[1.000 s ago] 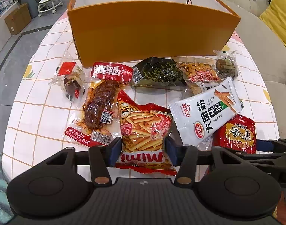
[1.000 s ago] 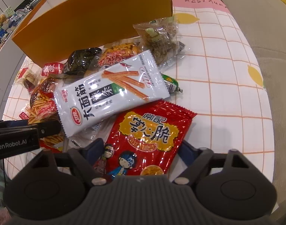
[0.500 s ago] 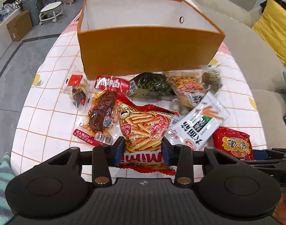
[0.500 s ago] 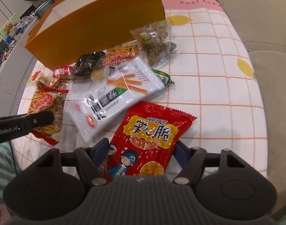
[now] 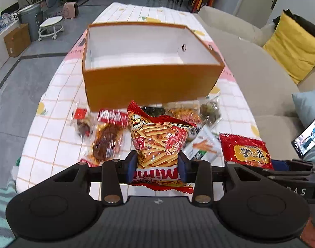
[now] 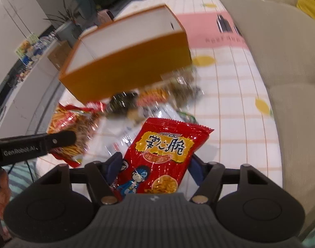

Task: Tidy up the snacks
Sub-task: 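Lift the MIMI bag with the left tool while the right tool carries the red chip bag into the box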

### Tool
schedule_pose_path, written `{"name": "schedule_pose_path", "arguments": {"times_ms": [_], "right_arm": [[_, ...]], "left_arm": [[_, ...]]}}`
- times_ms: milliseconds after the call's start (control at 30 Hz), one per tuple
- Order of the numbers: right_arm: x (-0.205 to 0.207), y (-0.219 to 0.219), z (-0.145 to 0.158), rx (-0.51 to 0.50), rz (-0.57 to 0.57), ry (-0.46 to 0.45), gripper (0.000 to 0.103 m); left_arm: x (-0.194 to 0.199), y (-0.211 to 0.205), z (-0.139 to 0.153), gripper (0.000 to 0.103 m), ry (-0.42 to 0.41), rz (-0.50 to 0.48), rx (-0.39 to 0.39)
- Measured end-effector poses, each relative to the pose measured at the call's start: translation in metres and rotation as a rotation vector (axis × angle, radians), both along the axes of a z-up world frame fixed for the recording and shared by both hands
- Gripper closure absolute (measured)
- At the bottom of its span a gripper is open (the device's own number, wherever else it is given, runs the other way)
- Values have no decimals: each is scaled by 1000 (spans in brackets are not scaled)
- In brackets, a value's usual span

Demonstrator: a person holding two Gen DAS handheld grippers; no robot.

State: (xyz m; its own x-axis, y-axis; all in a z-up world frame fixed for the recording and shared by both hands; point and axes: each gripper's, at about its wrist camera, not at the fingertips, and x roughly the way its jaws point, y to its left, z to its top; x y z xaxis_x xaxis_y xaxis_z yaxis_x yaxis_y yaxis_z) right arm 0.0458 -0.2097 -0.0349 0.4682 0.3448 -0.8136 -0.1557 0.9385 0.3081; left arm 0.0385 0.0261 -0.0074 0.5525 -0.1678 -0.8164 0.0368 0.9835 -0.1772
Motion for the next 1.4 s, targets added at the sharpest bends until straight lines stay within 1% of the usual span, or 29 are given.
{"name": "schedule_pose_path", "arguments": {"times_ms": [267,467,567,633,733,833,933,1033,1133,1167,1267,1400], "right_arm": [[29,6,29,40,26,-92,40],[69,18,52,66,31,-176,41],[93,24,61,79,40,-206,41],[112,29,64,90,40,-218,41],[144,38,66,108,42,-220,42],[175,49,64,107,61,-208,42],[202,61,57,84,84,-184,42],[223,71,47,37,110,-153,42],[238,78,31,-17,142,-122,42],[243,81,25,-42,154,-114,42],[253,89,11,-95,200,-83,42],[269,94,-8,-114,228,-29,42]], "left_arm": [[26,6,21,58,-43,0,6],[55,15,39,58,-86,16,5],[76,22,47,58,-95,31,16],[94,27,49,58,-75,38,3],[121,34,46,58,-24,43,-19],[143,37,42,58,12,40,-4],[164,39,33,58,54,27,17],[182,38,21,58,95,7,48],[198,38,11,58,151,-21,47],[203,36,7,58,162,-31,59],[212,32,0,58,179,-48,97],[222,25,-6,58,184,-88,144]]}}
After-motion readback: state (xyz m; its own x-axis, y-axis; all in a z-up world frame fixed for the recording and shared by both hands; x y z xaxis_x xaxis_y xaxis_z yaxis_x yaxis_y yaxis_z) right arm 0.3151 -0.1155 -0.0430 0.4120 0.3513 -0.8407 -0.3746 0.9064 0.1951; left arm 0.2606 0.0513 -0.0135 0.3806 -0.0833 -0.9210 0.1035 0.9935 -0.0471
